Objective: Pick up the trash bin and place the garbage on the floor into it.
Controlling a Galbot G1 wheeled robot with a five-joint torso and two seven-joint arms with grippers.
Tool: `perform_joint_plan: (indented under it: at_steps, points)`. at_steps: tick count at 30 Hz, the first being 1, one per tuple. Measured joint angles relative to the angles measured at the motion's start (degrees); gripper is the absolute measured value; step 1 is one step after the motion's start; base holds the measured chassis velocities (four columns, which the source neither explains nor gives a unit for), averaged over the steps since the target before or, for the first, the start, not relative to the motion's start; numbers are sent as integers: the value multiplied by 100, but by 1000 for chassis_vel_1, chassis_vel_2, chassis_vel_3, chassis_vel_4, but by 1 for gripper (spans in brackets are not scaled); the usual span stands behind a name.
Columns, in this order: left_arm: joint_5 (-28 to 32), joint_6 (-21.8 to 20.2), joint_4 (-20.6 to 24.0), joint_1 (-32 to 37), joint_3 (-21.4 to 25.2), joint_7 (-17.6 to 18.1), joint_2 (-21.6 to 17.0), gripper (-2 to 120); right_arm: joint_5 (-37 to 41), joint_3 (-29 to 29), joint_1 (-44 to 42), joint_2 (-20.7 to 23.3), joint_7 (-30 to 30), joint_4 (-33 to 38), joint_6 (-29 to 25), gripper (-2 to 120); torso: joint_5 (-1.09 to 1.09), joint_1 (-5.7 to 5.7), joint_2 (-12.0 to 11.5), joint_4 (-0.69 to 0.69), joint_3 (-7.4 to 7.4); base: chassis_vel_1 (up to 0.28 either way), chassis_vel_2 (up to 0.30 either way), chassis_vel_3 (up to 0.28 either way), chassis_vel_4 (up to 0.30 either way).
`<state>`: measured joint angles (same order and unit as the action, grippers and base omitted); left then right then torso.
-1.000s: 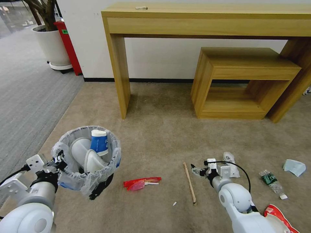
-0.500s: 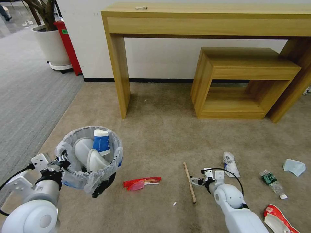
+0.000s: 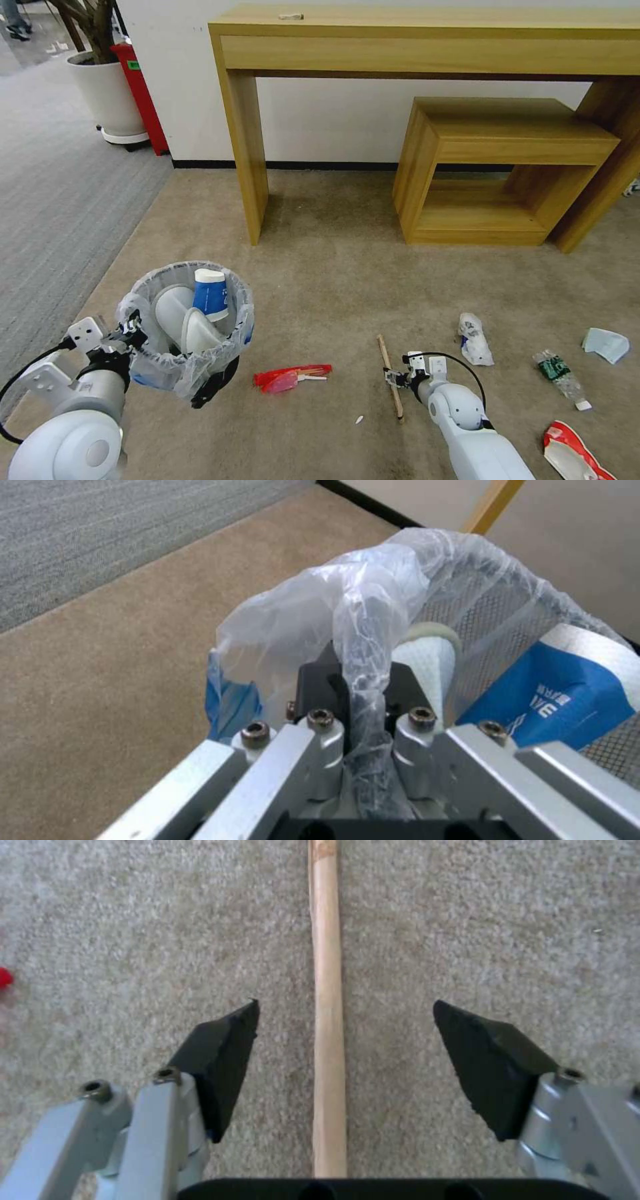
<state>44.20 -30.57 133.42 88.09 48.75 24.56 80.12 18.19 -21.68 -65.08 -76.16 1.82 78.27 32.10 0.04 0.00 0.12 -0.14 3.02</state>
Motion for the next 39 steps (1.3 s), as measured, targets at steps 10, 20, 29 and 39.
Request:
perform_joint_plan:
  at_steps: [10,20,29,39]
  points:
    - [18,0,79,38,7,-1,-10,3,-287,-8,95,-107,84,-304,-118,63,0,0,0,0,0,0,0,0,0]
    - [10,-6,109,43,-14,-1,11,3,-423,-61,191,-200,246,-654,-324,38,-4,0,0,-4,-1,0,0,0,0]
    - [5,-7,107,42,-11,-1,13,3,-427,-6,187,-215,263,-643,-329,16,1,0,0,1,-1,0,0,0,0]
    - [3,-6,79,28,-21,-1,12,3,-426,41,76,-147,270,-454,-415,10,3,0,0,1,0,0,0,0,0]
